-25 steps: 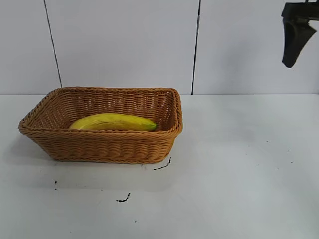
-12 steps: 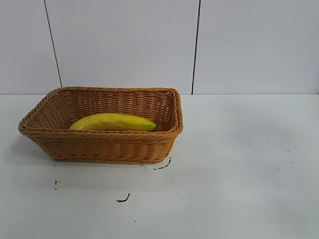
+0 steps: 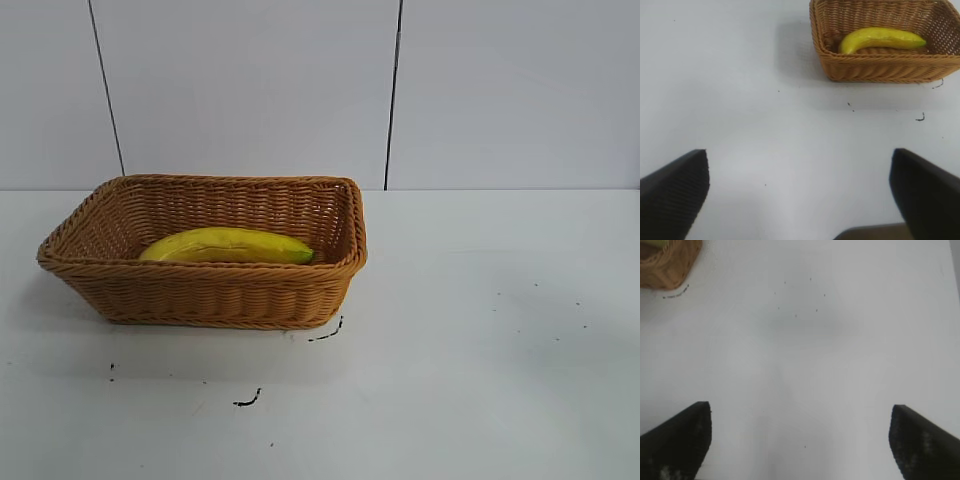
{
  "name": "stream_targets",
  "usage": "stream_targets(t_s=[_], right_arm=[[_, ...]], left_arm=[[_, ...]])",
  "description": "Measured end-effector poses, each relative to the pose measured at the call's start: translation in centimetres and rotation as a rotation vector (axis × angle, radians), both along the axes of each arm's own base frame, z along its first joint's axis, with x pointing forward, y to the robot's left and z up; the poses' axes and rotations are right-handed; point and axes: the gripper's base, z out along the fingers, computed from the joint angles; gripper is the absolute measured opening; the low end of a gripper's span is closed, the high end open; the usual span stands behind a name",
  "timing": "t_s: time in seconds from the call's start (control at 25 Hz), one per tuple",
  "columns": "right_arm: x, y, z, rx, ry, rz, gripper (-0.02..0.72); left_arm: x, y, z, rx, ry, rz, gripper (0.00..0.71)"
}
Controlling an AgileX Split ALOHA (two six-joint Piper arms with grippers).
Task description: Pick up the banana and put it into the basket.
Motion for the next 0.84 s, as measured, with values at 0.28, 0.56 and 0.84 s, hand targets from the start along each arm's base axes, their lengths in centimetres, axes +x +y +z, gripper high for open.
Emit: stream_targets(t_s=[0.28,0.56,0.84], right_arm=[[-2.5,0.0,0.1,0.002,-0.159,0.0,0.689],[-2.6,0.0,0.1,0.002,-0.164,0.001,0.689],[-2.6,0.0,0.1,0.002,-0.164,0.001,0.689]], left_arm=[[0.0,0.0,0.0,0.0,0.0,0.0,0.695],[0.0,0.0,0.0,0.0,0.0,0.0,0.695],[0.0,0.0,0.0,0.0,0.0,0.0,0.695]])
